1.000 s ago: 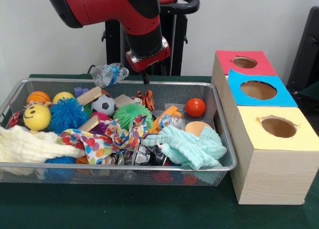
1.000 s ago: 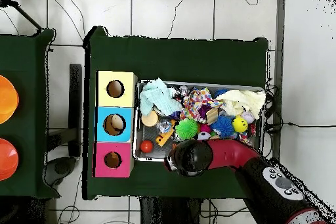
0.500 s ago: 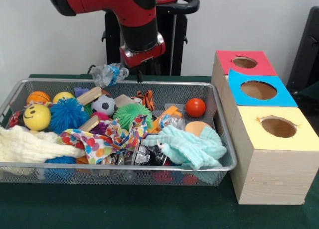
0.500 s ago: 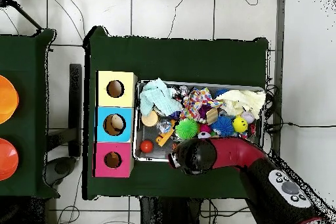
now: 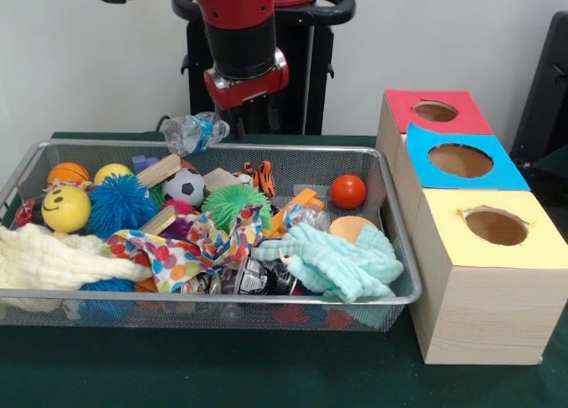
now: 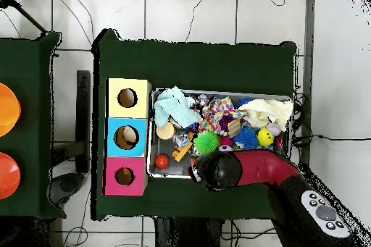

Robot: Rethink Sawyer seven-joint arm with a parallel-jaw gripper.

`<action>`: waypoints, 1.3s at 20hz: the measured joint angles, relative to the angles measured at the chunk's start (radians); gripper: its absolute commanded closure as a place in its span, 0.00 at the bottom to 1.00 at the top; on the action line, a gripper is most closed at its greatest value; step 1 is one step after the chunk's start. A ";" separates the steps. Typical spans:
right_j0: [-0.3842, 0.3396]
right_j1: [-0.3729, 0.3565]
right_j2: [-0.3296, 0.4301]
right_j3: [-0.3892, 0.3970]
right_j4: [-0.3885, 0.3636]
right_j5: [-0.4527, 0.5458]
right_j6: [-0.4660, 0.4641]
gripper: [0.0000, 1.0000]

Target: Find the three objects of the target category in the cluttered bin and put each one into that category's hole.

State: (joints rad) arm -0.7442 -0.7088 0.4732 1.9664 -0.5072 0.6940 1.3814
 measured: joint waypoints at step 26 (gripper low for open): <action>-0.005 -0.016 0.000 0.000 0.007 0.000 0.000 0.00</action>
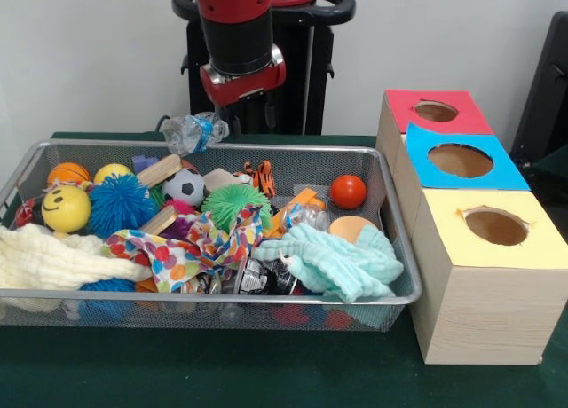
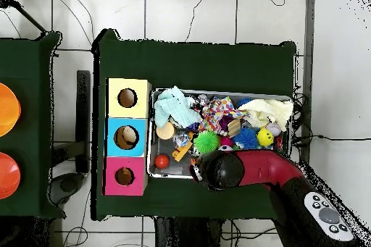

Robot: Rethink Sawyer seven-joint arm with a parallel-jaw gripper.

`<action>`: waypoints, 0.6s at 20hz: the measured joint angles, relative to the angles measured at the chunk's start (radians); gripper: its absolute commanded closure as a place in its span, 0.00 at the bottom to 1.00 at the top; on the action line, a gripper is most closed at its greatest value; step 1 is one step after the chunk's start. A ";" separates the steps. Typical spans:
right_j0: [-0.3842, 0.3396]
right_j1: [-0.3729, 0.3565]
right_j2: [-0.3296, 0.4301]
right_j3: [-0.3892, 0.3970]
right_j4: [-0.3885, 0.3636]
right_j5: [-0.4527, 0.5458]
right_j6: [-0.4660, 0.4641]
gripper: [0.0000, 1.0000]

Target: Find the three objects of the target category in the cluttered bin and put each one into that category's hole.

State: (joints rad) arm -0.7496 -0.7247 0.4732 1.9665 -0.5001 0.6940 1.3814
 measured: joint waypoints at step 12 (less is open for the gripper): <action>-0.059 -0.015 0.000 0.031 0.000 0.000 0.000 0.00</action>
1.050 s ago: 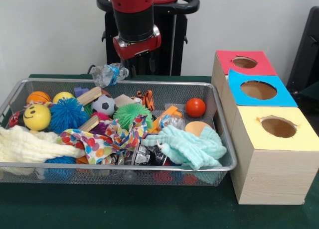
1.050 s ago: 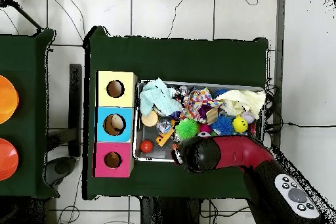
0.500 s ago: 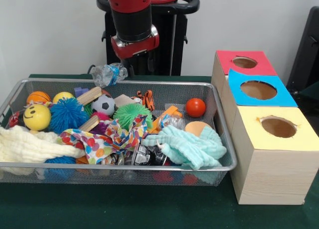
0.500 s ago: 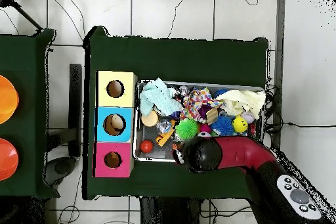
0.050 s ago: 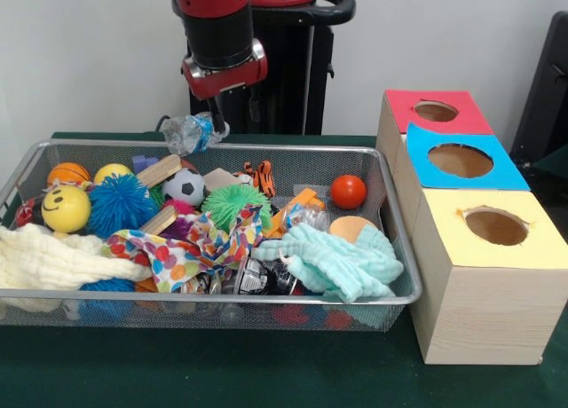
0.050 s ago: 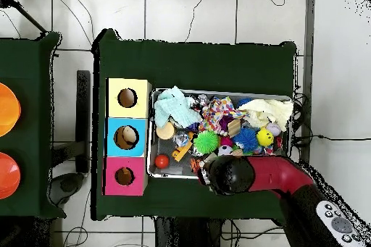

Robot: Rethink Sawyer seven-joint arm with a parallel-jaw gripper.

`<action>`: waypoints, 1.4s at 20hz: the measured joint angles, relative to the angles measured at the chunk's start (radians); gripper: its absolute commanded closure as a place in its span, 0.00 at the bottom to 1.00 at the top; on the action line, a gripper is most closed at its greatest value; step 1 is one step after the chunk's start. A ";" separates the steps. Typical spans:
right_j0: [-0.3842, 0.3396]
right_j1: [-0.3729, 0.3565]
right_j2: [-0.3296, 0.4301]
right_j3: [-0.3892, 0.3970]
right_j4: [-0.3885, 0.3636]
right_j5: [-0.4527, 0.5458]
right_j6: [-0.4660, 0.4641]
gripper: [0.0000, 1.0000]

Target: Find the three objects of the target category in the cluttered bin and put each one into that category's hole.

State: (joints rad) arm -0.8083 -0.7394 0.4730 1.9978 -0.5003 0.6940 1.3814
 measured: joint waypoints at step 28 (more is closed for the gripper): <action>-0.043 -0.001 -0.003 0.092 0.000 -0.030 0.000 0.00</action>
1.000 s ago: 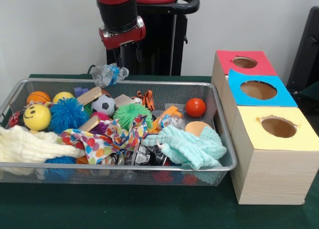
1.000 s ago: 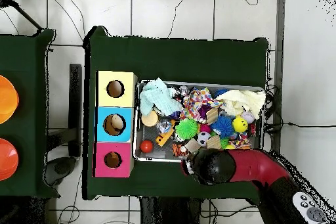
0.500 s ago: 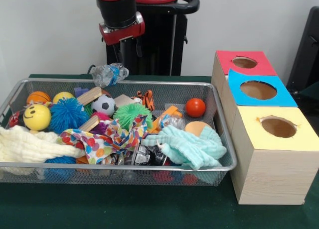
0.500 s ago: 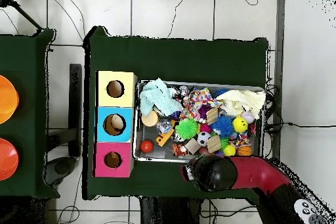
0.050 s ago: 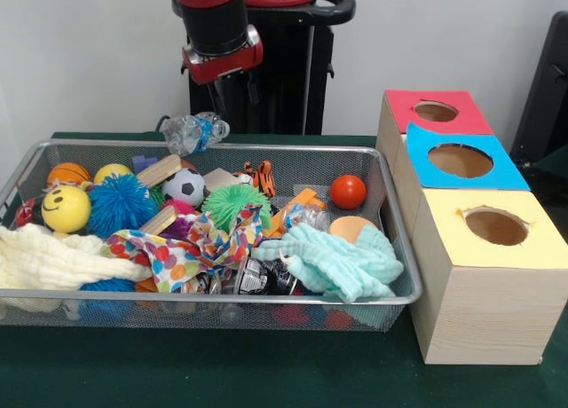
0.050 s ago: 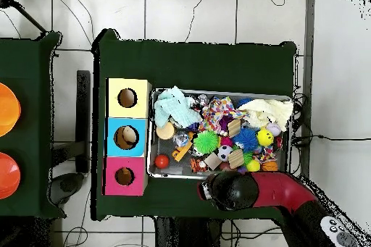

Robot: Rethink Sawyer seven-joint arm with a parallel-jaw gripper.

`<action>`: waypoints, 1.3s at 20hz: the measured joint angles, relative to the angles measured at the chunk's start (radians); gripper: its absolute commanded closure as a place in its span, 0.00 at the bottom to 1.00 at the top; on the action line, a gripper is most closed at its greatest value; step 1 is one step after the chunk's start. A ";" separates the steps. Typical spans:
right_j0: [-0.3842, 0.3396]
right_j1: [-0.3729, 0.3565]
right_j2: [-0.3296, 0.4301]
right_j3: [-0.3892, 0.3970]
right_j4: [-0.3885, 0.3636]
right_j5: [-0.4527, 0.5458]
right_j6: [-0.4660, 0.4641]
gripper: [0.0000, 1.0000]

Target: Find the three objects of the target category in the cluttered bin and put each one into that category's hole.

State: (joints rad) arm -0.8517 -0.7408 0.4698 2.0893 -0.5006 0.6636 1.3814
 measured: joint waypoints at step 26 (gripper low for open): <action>0.084 0.044 0.000 -0.081 0.000 0.036 0.000 0.00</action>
State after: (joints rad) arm -0.7675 -0.6966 0.4698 2.0086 -0.5005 0.6995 1.3814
